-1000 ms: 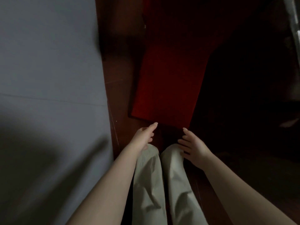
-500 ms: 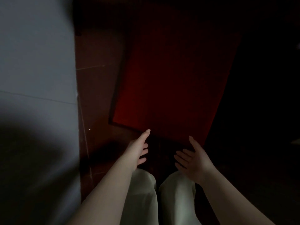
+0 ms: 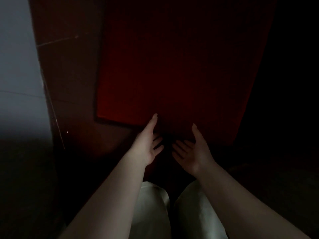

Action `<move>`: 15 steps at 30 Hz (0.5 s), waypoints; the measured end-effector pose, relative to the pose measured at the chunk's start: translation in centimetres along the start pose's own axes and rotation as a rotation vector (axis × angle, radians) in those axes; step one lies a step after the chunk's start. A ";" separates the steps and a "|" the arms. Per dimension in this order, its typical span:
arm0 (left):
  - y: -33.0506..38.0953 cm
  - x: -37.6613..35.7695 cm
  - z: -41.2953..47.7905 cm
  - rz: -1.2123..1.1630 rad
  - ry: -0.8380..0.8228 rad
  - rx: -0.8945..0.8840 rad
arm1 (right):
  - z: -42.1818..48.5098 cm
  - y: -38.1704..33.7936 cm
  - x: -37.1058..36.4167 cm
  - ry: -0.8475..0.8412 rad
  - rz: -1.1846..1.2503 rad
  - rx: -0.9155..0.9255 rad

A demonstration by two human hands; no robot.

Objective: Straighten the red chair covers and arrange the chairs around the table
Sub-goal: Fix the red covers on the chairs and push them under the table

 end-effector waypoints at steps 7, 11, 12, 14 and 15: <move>-0.7 -0.6 1.5 -0.071 -0.030 -0.063 | 1.6 -0.1 -0.7 -0.026 0.188 0.065; -0.9 -1.3 2.0 -0.142 -0.081 -0.094 | 2.2 -1.1 -1.8 -0.044 0.362 0.114; -1.0 -1.3 2.0 -0.118 -0.081 -0.099 | 2.3 -1.2 -2.0 -0.042 0.334 0.115; -0.7 -1.1 1.9 0.031 -0.059 -0.128 | 2.6 -1.4 -2.3 -0.045 0.234 0.123; -0.4 -0.8 1.8 0.135 -0.033 -0.149 | 2.7 -1.5 -2.2 -0.048 0.174 0.126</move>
Point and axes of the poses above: each hand's wrist, its own z-axis towards the middle knuckle, its own x-axis out of the back of the hand, y = z × x, the point moved 6 cm from there along z, towards the middle knuckle, and after that the axes turned 14 degrees about -z, right-handed, at the moved point
